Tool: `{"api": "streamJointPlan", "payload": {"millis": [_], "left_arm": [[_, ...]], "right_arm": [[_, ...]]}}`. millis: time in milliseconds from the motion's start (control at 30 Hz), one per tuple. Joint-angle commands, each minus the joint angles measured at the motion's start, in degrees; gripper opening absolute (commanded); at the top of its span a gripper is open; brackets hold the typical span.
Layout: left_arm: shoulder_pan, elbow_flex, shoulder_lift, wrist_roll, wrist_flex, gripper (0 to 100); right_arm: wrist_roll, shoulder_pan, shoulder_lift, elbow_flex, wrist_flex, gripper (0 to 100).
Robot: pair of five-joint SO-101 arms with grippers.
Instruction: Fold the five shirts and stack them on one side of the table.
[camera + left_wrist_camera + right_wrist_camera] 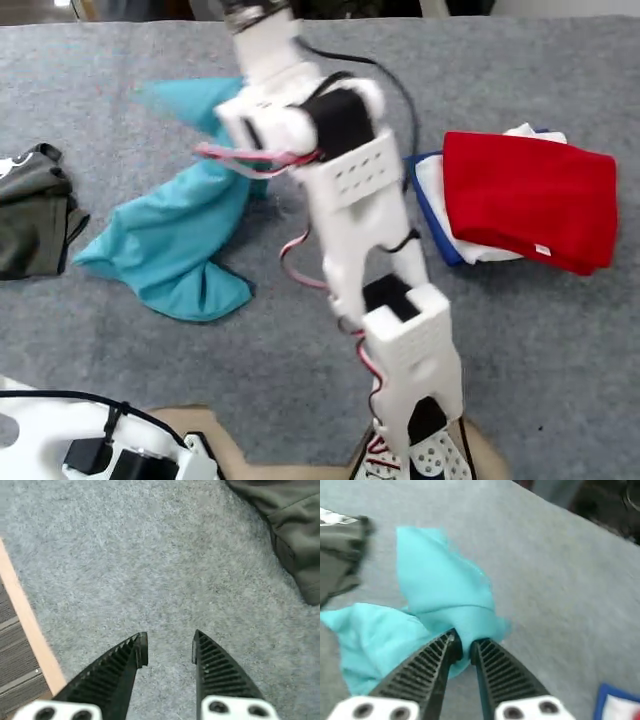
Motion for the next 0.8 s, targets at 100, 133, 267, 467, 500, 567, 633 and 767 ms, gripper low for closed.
{"api": "streamJointPlan", "payload": {"millis": [100, 133, 267, 467, 500, 567, 633, 767], "left_arm": [[5.2, -2.0, -0.7, -0.1, 0.4, 17], [6.2, -2.0, -0.7, -0.1, 0.4, 17], [10.4, -2.0, -0.7, 0.0, 0.4, 17], [19.4, -2.4, -0.7, 2.7, 0.4, 17], [21.2, -2.5, -0.7, 3.6, 0.4, 17], [25.4, -2.8, -0.7, 4.7, 0.4, 17], [29.5, -2.8, -0.7, 5.8, 0.4, 17], [38.9, -2.8, -0.1, 8.4, -0.2, 17]], "right_arm": [[-0.6, 9.8, -4.4, 7.5, 0.7, 1.3], [-0.6, 10.5, -4.4, 9.7, 0.7, 1.3], [-0.6, 13.6, -4.4, 21.5, 0.8, 1.3], [3.4, 18.1, -5.9, 45.4, -0.7, 1.3], [3.9, 19.2, -6.7, 49.4, -1.8, 1.3], [4.3, 21.7, -8.8, 57.3, -5.4, 1.3], [5.8, 24.2, -11.5, 64.9, -8.7, 1.3], [9.3, 27.7, -16.0, 80.0, -14.2, 1.3]]}}
